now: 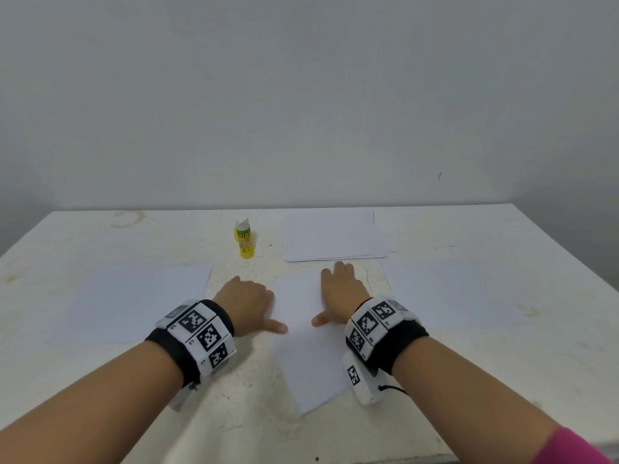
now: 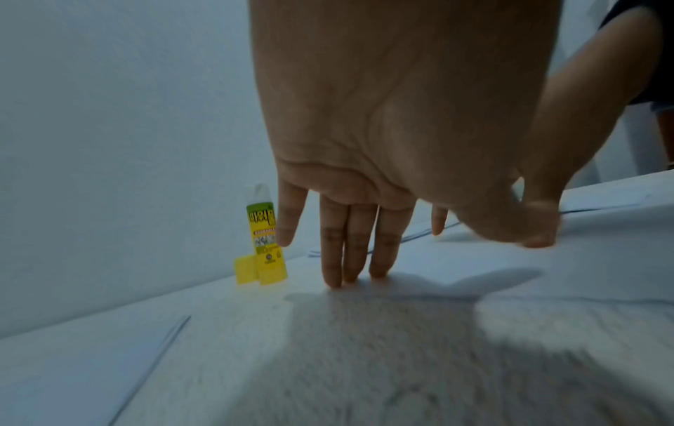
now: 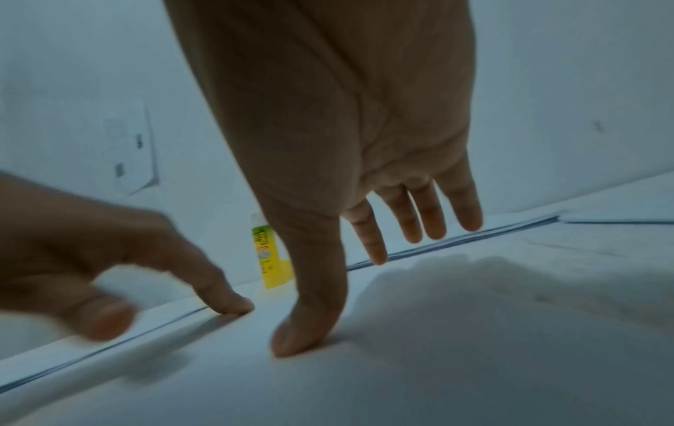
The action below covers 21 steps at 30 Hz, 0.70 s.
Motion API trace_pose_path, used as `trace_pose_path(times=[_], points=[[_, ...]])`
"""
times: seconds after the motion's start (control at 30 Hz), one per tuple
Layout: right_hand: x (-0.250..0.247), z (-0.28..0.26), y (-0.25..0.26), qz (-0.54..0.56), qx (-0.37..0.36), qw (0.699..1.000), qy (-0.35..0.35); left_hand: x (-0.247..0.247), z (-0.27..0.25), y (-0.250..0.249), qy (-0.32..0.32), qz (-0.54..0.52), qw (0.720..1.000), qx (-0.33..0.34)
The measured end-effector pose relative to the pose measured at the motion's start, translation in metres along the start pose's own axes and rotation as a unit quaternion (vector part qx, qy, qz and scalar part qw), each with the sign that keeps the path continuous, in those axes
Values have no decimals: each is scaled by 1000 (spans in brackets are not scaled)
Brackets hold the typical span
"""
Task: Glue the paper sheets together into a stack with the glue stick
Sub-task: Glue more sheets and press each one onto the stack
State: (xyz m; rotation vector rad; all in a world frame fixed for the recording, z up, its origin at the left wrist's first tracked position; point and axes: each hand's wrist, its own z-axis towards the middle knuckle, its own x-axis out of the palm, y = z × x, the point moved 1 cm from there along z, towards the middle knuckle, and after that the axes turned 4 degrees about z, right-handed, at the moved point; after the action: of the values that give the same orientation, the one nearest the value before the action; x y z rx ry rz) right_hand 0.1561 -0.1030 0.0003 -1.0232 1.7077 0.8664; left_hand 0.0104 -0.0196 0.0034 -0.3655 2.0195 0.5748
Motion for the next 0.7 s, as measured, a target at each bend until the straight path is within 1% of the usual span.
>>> trace_pose_path(times=[0.07, 0.1, 0.13, 0.2, 0.3, 0.37, 0.47, 0.57, 0.63, 0.7], points=[[3, -4, 11, -35, -8, 999, -11, -10, -5, 0, -35, 74, 997, -3], [5, -6, 18, -30, -8, 1000, -7, -12, -6, -1, -48, 92, 995, -4], [9, -7, 25, -16, -3, 1000, 3, -10, -5, -1, -56, 90, 994, -4], [17, -6, 37, 8, 14, 1000, 22, -1, -3, 1, -69, 47, 996, 3], [28, 0, 51, 24, 49, 998, 25, 11, -1, 7, -76, -7, 997, 27], [33, 5, 57, 32, 55, 998, 13, 14, -2, 9, -38, -13, 999, 23], [35, 8, 59, 32, 40, 999, 9, 15, 0, 11, 43, -20, 999, 17], [30, 10, 56, 28, 14, 998, 53, 19, 1, 13, 104, -54, 993, 20], [28, 11, 56, 10, 2, 997, 81, 21, 1, 15, 120, -78, 989, 22], [27, 13, 58, -11, -43, 993, 107, 22, 2, 15, 123, -85, 988, 24]])
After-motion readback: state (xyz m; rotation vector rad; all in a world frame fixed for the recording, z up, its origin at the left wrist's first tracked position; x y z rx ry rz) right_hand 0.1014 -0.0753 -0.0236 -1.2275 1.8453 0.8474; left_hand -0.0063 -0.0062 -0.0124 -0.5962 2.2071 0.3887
